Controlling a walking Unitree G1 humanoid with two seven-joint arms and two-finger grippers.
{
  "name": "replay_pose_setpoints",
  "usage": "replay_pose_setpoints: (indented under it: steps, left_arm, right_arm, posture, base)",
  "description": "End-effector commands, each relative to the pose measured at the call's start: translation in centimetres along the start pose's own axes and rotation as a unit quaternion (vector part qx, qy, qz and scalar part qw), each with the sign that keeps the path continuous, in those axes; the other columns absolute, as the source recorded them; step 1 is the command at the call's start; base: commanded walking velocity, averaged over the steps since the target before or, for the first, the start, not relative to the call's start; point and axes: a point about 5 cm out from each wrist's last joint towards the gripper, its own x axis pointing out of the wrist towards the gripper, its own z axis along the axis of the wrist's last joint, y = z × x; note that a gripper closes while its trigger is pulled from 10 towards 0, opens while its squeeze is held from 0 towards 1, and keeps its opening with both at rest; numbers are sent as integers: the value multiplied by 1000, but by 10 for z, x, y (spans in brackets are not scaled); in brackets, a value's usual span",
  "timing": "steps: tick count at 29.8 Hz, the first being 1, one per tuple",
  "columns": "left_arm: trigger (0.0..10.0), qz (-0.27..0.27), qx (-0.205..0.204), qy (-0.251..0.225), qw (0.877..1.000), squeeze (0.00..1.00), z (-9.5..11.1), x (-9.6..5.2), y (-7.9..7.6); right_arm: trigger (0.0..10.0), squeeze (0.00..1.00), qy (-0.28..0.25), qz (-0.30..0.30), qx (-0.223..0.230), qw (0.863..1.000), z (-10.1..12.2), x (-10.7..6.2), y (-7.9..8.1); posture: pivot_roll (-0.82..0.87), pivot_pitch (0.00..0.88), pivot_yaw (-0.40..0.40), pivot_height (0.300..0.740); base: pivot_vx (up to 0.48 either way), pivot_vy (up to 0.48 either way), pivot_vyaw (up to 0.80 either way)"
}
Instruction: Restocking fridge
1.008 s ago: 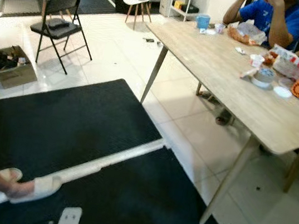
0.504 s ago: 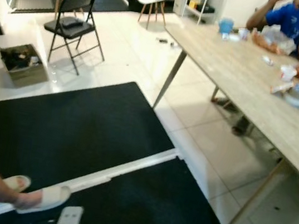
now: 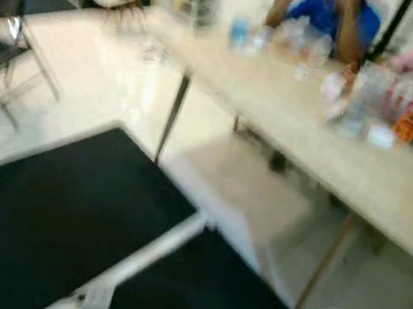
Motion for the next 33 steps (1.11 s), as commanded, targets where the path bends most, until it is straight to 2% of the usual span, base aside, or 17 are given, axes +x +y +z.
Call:
replay_pose_setpoints:
  steps: [1, 11, 33]
  left_arm:
    - [10000, -1, 2, -2, 1000, 0, 3, 1, -1]
    - [10000, -2, 0, 0, 1000, 0, 1, 1, -2]
    - [10000, 1, -2, 4, 1000, 0, -2, 0, -2]
  right_arm:
    - [10000, 0, -5, -13, 0, 1000, 4, -2, -9]
    - [10000, 0, -9, -14, 1, 1000, 6, -2, -10]
    - [10000, 0, -4, -20, 2, 1000, 2, -3, -13]
  posture:
    - [-21, 0, 27, 740]
    - [-22, 0, 29, 740]
    - [-31, 0, 28, 740]
  base:
    - [292, 0, 0]
    - [295, 0, -52]
    - [289, 0, -797]
